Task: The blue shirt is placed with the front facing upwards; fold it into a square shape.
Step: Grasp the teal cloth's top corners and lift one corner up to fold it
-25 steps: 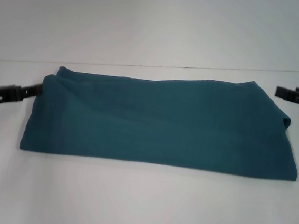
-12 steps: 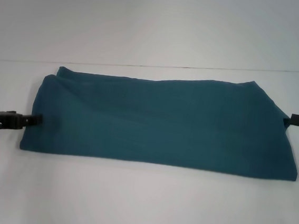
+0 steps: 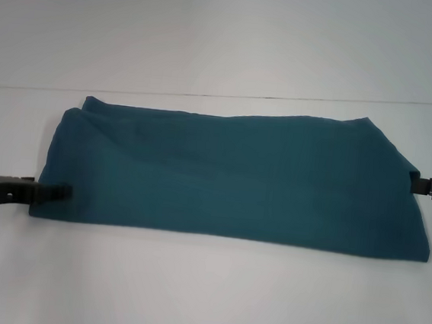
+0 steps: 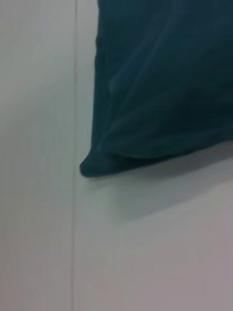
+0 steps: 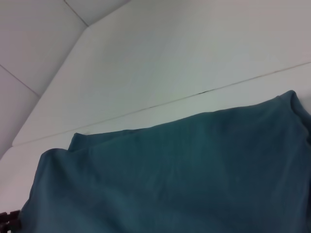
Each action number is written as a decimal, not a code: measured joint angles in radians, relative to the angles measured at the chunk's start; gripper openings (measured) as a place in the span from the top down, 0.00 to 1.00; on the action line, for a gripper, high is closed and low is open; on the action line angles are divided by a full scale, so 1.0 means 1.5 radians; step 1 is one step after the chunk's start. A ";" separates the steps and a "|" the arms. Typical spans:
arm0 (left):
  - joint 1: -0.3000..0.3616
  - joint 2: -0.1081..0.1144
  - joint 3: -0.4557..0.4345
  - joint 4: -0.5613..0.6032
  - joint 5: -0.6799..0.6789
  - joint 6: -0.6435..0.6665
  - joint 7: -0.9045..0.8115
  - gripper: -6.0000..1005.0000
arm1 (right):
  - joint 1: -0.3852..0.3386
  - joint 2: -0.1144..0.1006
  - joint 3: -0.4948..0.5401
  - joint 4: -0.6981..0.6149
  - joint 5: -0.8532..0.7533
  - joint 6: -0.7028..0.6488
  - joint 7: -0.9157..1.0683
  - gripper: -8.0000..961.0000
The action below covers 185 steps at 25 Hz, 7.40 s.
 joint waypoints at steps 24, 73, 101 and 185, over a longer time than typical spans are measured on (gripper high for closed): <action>-0.002 -0.003 0.041 0.018 0.025 0.023 -0.005 0.26 | -0.010 0.006 -0.002 0.001 -0.002 0.007 -0.001 0.16; -0.008 -0.002 0.042 0.034 0.034 0.051 -0.008 0.99 | 0.011 0.044 -0.018 0.038 -0.106 0.119 0.016 0.18; 0.026 0.002 0.034 0.120 0.061 0.176 -0.025 0.93 | -0.013 0.024 0.007 0.030 -0.099 0.093 0.014 0.97; 0.017 -0.011 0.111 0.074 0.026 0.074 -0.116 0.31 | -0.026 0.054 0.027 -0.044 0.117 0.049 -0.085 0.06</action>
